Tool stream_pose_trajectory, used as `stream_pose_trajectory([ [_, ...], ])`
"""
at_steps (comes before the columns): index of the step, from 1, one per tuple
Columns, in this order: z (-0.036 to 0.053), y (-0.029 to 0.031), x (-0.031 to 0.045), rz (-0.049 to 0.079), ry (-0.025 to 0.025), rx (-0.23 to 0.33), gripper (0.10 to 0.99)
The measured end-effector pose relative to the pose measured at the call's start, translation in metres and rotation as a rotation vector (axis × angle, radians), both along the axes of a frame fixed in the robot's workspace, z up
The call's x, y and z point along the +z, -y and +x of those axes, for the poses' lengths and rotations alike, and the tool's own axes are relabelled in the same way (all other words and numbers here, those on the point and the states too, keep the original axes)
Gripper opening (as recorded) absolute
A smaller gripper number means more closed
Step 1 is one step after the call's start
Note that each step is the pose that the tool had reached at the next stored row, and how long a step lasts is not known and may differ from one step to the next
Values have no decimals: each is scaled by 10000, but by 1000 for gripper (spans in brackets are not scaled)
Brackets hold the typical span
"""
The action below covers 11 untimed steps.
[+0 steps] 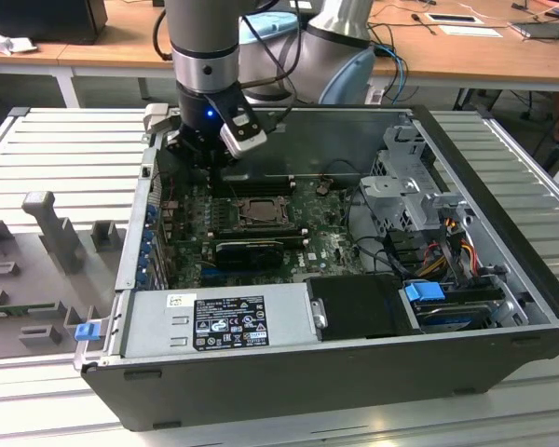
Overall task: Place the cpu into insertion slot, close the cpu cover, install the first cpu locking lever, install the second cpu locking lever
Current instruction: 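Install the first cpu locking lever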
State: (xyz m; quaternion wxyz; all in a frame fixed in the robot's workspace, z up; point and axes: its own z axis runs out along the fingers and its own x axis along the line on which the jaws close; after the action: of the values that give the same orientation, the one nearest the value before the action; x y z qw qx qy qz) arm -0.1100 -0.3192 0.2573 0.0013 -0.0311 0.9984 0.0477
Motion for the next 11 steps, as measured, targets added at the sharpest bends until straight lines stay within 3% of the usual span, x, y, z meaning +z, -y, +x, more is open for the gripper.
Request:
stream_pose_trajectory([
  [4,-1,-116,-2,0,0,0,106],
  [11,-1,-161,-2,-1,0,2,106],
])
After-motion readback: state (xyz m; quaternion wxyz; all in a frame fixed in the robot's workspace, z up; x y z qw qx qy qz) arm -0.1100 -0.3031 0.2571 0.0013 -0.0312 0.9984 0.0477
